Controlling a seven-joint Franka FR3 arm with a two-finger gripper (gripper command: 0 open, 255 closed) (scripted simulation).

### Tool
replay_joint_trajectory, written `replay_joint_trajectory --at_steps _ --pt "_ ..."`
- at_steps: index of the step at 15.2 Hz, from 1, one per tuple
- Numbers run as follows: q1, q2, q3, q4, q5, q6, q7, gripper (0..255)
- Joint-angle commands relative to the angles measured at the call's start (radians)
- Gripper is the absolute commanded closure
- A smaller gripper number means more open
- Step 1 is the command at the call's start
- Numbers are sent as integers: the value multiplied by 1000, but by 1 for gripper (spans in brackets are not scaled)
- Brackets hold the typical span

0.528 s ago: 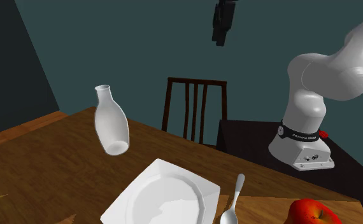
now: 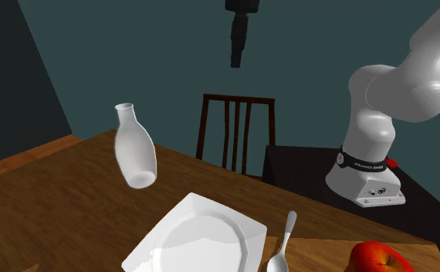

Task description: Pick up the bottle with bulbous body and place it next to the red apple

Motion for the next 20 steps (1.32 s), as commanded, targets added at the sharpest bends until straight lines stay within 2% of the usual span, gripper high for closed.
replay_joint_trajectory --at_steps 1,11,20 --pt "1 75 13 40 4 37 23 0" --pt "2 462 57 316 -12 153 125 0" --pt "25 826 68 691 -49 145 205 0"
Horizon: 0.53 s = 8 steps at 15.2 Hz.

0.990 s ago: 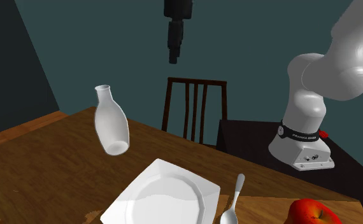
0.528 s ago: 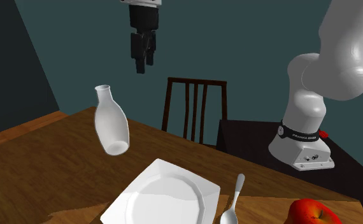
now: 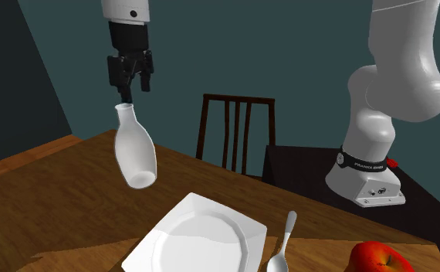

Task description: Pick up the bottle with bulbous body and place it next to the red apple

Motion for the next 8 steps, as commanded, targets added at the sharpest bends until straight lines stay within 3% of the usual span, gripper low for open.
replay_joint_trajectory --at_steps 1,8 --pt "7 81 -1 89 -8 -6 15 0" --pt "8 124 -4 66 -14 59 21 0"
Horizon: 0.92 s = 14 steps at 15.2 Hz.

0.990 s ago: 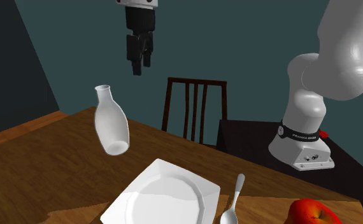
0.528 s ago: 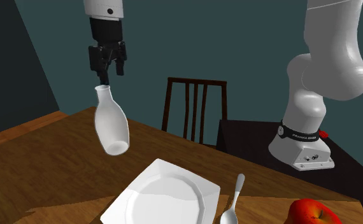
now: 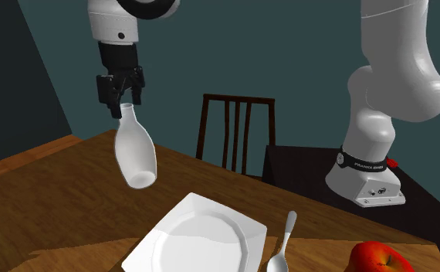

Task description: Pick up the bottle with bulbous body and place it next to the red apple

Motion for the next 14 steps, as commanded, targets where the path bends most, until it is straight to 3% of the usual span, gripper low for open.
replay_joint_trajectory --at_steps 1,9,10,14 --pt "-1 13 -2 -16 -2 30 0 0" --pt "-1 13 -2 -16 -2 30 0 0" --pt "-1 13 -2 -16 -2 30 0 255" --pt "-1 13 -2 -16 -2 30 0 255"
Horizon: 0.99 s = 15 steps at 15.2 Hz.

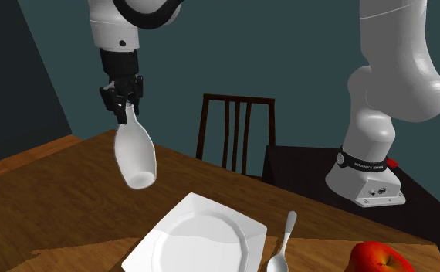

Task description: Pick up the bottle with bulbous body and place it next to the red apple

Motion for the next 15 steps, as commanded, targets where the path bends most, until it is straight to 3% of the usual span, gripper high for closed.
replay_joint_trajectory --at_steps 1,5,15 --pt "0 0 0 0 0 0 0 255" --pt "0 0 0 0 0 0 0 255" --pt "1 -22 2 102 7 -124 -9 255"
